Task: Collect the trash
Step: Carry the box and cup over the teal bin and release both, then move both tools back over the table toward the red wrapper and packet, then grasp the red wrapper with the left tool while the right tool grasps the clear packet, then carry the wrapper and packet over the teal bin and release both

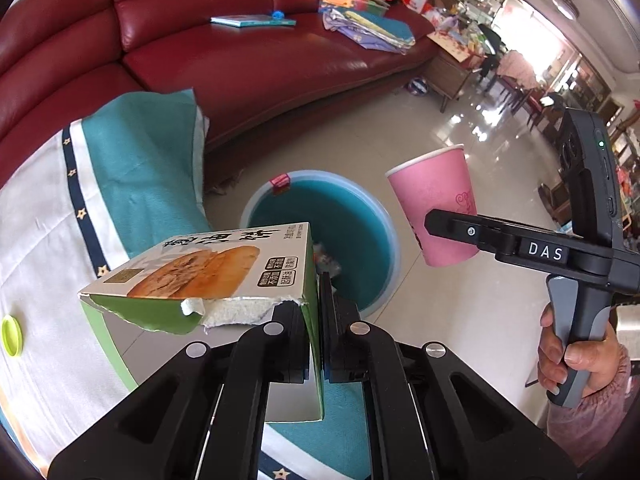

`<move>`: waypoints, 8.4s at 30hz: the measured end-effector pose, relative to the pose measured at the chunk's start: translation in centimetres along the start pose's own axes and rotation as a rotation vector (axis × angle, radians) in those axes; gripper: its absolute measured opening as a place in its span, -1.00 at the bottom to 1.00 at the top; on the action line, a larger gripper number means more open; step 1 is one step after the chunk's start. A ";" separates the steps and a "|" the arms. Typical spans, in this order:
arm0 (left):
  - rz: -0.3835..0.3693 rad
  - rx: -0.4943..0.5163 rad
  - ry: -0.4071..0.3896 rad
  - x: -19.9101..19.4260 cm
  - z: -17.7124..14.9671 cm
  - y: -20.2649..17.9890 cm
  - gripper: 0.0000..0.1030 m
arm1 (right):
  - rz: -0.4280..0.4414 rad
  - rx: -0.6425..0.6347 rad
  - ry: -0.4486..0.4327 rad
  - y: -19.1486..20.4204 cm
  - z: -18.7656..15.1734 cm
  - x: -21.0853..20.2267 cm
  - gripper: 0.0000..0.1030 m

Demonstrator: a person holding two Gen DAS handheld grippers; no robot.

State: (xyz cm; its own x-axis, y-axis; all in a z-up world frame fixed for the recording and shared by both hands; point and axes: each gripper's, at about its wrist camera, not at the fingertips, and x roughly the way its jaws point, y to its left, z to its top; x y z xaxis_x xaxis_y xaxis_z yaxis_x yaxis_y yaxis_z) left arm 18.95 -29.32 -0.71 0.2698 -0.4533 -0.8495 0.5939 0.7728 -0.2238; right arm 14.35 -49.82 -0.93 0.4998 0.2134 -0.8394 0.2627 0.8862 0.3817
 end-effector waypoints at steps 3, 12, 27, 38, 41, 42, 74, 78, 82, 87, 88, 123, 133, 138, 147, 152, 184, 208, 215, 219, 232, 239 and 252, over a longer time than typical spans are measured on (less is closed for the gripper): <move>-0.013 0.027 0.026 1.7 0.6 -1.5 -0.91 | -0.014 0.019 0.002 -1.1 0.2 0.6 0.16; -0.071 0.064 0.133 8.1 2.7 -3.9 -0.86 | -0.036 0.071 0.029 -3.2 1.0 2.7 0.16; -0.008 0.020 0.139 9.0 2.2 -1.6 0.76 | -0.044 0.076 0.078 -3.4 1.7 5.4 0.16; 0.018 -0.027 0.154 7.9 0.9 0.5 0.83 | -0.010 0.054 0.152 -1.2 1.0 7.5 0.30; 0.019 -0.029 0.157 7.7 0.7 0.6 0.85 | -0.029 0.047 0.140 -0.6 1.1 7.1 0.44; 0.018 -0.031 0.157 7.6 0.6 0.7 0.85 | -0.035 0.044 0.137 -0.4 1.1 7.0 0.45; 0.090 -0.095 0.000 -5.2 -6.9 3.1 0.92 | -0.109 -0.109 0.055 8.9 -4.9 -2.0 0.80; 0.121 -0.108 -0.016 -7.2 -8.6 4.1 0.92 | -0.091 -0.130 0.056 10.6 -5.9 -2.5 0.80; 0.163 -0.147 -0.027 -9.2 -10.9 6.1 0.92 | -0.065 -0.166 0.073 12.9 -7.1 -2.3 0.80; 0.222 -0.212 -0.027 -11.8 -14.9 9.0 0.92 | -0.025 -0.240 0.107 16.6 -8.7 -1.5 0.80; 0.234 -0.226 -0.025 -12.4 -15.7 9.6 0.92 | -0.019 -0.256 0.111 17.3 -9.1 -1.4 0.80; 0.300 -0.732 0.034 -14.6 -34.9 23.4 0.92 | 0.055 -0.561 0.418 30.5 -20.8 8.7 0.80; 0.332 -0.716 0.002 -14.4 -34.6 24.2 0.92 | 0.042 -0.600 0.478 31.0 -24.2 11.8 0.80; 0.329 -0.700 -0.028 -14.2 -34.1 24.0 0.89 | 0.026 -0.614 0.453 31.0 -24.3 12.3 0.71; 0.366 -0.633 -0.044 -12.8 -30.9 23.8 0.29 | 0.049 -0.588 0.424 29.9 -23.0 12.8 0.21; 0.388 -0.608 -0.055 -12.2 -28.8 24.5 -0.30 | 0.044 -0.538 0.395 28.9 -21.0 13.3 0.20; 0.365 -0.481 -0.096 -15.0 -22.9 20.9 -0.44 | 0.089 -0.404 0.303 24.2 -15.2 11.0 0.20; 0.220 -0.187 -0.055 -7.1 -9.5 8.8 -0.42 | 0.036 -0.142 0.103 8.9 -6.7 5.1 0.21; 0.142 -0.093 -0.013 -2.0 -5.1 4.0 -0.41 | -0.014 0.000 0.024 1.1 -3.1 2.6 0.21; 0.104 -0.045 0.010 1.2 -2.8 1.6 -0.39 | -0.036 0.032 0.034 -1.3 -2.2 3.1 0.21; 0.003 -0.028 0.049 9.6 2.0 -0.4 -0.30 | -0.063 0.108 0.046 -4.6 0.3 4.8 0.22; 0.004 -0.047 0.067 12.7 3.1 0.2 0.71 | -0.094 0.118 0.060 -4.8 1.2 5.4 0.22; 0.014 -0.136 0.098 10.7 1.1 3.4 0.85 | -0.098 0.105 0.099 -3.7 1.9 7.4 0.22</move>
State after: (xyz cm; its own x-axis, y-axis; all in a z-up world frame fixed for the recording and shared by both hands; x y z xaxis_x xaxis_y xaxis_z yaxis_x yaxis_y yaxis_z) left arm 24.73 -32.04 -10.02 0.1985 -0.4020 -0.8939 0.4805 0.8348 -0.2687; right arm 18.61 -52.32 -7.85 0.3853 0.1725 -0.9065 0.3936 0.8578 0.3305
